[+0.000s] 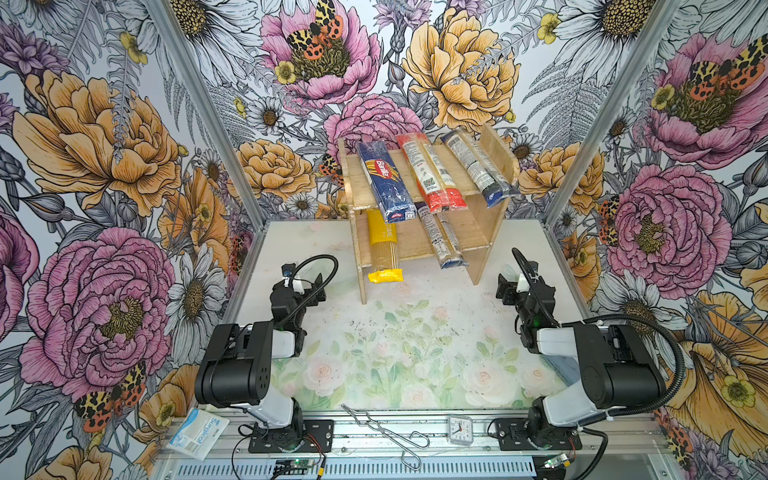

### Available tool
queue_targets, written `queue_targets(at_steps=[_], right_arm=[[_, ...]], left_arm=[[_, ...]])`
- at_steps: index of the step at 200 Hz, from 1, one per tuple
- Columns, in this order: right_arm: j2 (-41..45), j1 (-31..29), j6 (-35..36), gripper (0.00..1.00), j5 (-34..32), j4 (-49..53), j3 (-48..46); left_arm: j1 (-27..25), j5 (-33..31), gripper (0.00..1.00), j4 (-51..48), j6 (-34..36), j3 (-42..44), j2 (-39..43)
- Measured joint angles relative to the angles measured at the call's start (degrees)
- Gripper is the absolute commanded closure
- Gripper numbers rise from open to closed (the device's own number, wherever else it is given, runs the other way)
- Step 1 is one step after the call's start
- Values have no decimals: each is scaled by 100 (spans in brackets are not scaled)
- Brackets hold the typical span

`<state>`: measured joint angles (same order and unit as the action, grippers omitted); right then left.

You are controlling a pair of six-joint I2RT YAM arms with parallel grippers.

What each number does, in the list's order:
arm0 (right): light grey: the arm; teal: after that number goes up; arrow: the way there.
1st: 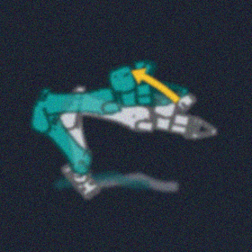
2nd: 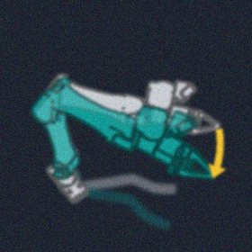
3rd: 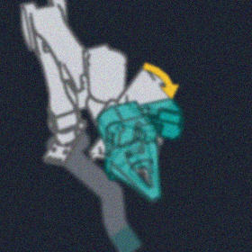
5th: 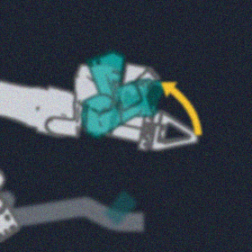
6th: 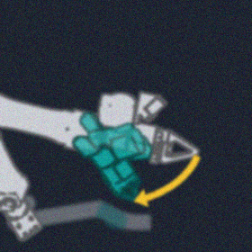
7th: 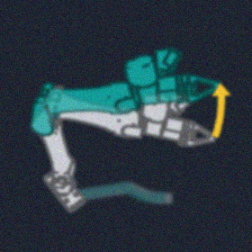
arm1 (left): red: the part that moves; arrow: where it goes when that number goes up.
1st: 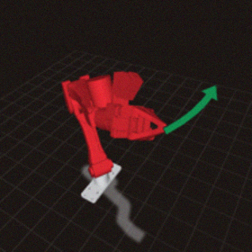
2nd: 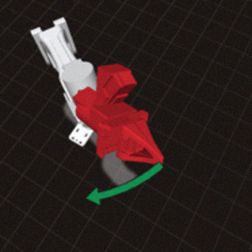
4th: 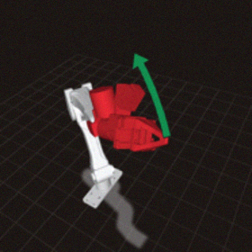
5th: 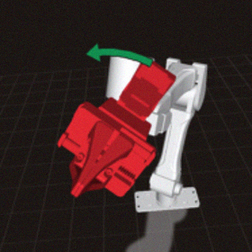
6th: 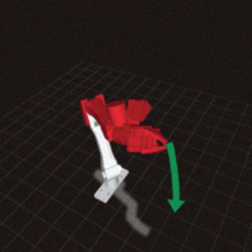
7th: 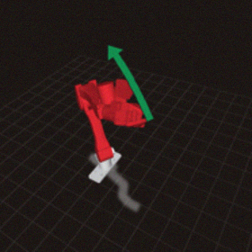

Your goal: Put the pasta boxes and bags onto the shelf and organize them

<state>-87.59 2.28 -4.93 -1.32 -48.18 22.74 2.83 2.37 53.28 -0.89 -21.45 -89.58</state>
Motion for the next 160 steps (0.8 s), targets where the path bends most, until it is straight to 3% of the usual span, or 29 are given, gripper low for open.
queue_targets(at_steps=[12,160], right_arm=[[0,0,-15,1,0,0,0],[0,-2,7,1,-4,-15,0]], left_arm=[[-7,-2,1,0,0,0,0],[-74,-151,1,-2,46,0,0]])
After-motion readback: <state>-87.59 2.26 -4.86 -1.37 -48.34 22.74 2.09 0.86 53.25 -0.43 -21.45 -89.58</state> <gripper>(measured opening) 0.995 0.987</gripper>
